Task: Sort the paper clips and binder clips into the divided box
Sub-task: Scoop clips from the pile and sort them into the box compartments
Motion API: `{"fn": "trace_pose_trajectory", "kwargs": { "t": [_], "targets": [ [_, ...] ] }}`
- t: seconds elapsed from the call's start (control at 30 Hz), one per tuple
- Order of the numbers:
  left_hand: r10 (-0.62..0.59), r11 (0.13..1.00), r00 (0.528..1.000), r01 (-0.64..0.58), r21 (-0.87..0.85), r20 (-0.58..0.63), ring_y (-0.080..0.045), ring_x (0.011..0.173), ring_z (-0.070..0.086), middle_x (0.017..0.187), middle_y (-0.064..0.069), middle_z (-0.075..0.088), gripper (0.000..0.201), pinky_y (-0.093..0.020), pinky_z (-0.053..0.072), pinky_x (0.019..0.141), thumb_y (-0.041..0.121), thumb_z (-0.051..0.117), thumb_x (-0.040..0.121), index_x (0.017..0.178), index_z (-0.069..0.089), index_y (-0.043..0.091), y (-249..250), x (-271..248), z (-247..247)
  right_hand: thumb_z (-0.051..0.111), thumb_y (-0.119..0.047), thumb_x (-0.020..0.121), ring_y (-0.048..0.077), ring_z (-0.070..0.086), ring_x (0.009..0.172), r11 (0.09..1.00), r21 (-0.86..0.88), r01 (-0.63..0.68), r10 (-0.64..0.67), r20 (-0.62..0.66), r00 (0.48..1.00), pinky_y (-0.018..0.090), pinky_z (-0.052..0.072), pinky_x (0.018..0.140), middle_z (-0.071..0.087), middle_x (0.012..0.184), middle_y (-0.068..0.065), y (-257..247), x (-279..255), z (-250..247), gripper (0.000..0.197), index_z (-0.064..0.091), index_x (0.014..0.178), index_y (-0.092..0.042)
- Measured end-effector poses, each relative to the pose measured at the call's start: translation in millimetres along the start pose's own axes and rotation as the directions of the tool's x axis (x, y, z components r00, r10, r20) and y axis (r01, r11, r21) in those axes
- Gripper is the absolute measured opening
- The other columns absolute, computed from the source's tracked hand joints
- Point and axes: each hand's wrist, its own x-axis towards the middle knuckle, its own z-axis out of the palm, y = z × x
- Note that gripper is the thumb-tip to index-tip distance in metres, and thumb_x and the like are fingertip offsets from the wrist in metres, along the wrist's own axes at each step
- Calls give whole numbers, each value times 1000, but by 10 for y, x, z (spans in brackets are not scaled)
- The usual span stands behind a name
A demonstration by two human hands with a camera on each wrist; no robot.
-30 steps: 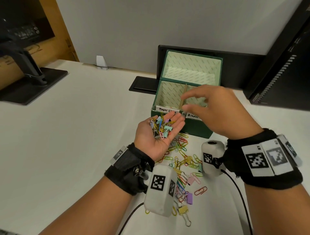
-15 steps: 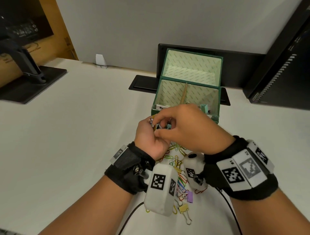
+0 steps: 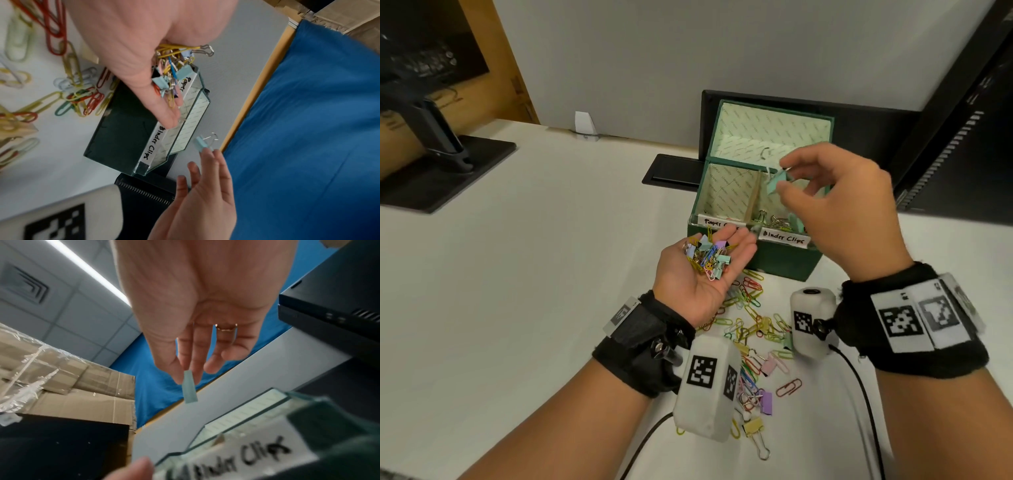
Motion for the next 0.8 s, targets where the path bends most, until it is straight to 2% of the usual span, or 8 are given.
{"fn": "trace_pose_trajectory", "kwargs": {
  "t": [0.07, 0.2, 0.33, 0.43, 0.53, 0.6, 0.7, 0.8],
  "targets": [
    [-2, 1000, 1000, 2, 3, -7, -43, 82, 69, 105, -28, 67, 48, -54, 52, 76, 25, 34, 100, 102, 63, -13, -5, 2, -10, 69, -24, 85, 9, 60, 74, 996, -89, -30, 29, -12, 1000, 30, 53, 72, 62, 84, -21, 112, 17, 1, 13, 68, 96, -30],
    [-5, 1000, 1000, 6, 9, -13, -43, 83, 69, 107, -28, 66, 49, -54, 52, 77, 25, 35, 100, 101, 64, -14, 3, 13, -24, 70, -32, 85, 9, 54, 87, 949, -306, -81, 150, 210, 966, 25, 40, 72, 64, 95, -14, 248, 9, 16, 16, 72, 100, -32],
    [0, 999, 1000, 1, 41, -20, -41, 85, 69, 106, -28, 67, 48, -53, 52, 78, 24, 33, 100, 104, 63, -13, -16, 43, -41, 69, -33, 86, 4, 55, 89, 984, -176, 23, 26, 274, 961, 16, 37, 68, 62, 98, -18, 28, -11, 22, 16, 72, 102, -33],
    [11, 996, 999, -13, 83, 31, -35, 92, 67, 108, -24, 65, 41, -50, 54, 84, 15, 31, 98, 106, 62, -10, -51, 20, -39, 72, -30, 85, -1, 58, 85, 991, -116, 63, -2, 460, 888, 15, 44, 73, 66, 97, -20, -136, -77, 143, 22, 72, 106, -36],
    [30, 993, 1000, -30, 114, -5, -21, 62, 65, 79, -14, 63, 29, -36, 60, 62, 6, 33, 92, 87, 61, -1, -91, 28, -21, 73, -28, 83, 5, 59, 90, 981, -135, 142, -39, 575, 817, 28, 51, 83, 70, 97, -14, -154, -167, 344, 27, 72, 109, -34],
    [36, 993, 998, -30, 117, -48, -19, 50, 61, 70, -13, 58, 26, -32, 58, 55, 4, 35, 91, 80, 58, 0, -99, 45, -29, 72, -30, 84, 10, 53, 97, 968, -180, 174, -39, 578, 815, 34, 48, 87, 68, 101, -11, -137, -191, 421, 25, 72, 109, -34],
    [36, 990, 999, -38, 133, 12, -22, 63, 67, 80, -17, 64, 30, -34, 59, 68, 7, 33, 93, 89, 61, -5, -83, 19, -27, 73, -31, 83, 10, 56, 94, 984, -118, 132, -48, 543, 838, 36, 50, 86, 68, 95, -12, -117, -178, 410, 15, 75, 98, -31],
    [33, 987, 997, -43, 152, 70, -29, 91, 67, 101, -22, 66, 35, -43, 54, 87, 10, 32, 95, 105, 61, -7, -75, -13, -17, 72, -28, 84, 2, 64, 83, 999, -18, 30, -17, 515, 857, 27, 54, 79, 70, 87, -14, -139, -153, 324, 14, 76, 97, -27]
  ]
}}
